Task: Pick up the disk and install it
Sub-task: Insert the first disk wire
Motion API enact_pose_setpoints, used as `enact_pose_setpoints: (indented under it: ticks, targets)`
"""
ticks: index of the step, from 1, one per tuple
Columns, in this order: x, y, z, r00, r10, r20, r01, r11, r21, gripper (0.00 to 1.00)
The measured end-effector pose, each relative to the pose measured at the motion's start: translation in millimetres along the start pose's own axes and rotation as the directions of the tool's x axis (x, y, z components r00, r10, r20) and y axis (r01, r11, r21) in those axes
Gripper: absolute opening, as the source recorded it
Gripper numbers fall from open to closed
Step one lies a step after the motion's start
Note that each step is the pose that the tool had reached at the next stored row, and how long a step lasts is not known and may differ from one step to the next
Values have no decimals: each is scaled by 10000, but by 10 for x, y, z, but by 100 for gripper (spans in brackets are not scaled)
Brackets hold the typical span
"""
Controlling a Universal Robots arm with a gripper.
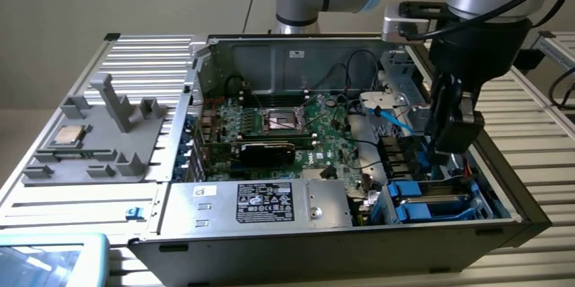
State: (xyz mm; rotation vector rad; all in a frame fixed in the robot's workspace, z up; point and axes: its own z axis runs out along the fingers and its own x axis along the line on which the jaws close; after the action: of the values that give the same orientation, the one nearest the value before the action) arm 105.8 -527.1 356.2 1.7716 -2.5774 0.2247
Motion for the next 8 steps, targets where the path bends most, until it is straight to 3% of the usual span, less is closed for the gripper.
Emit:
enact_pose_setpoints:
  ticks: [8]
  targets:
    - [32,-63,-356,10000,0,0,0,10000,0,56]
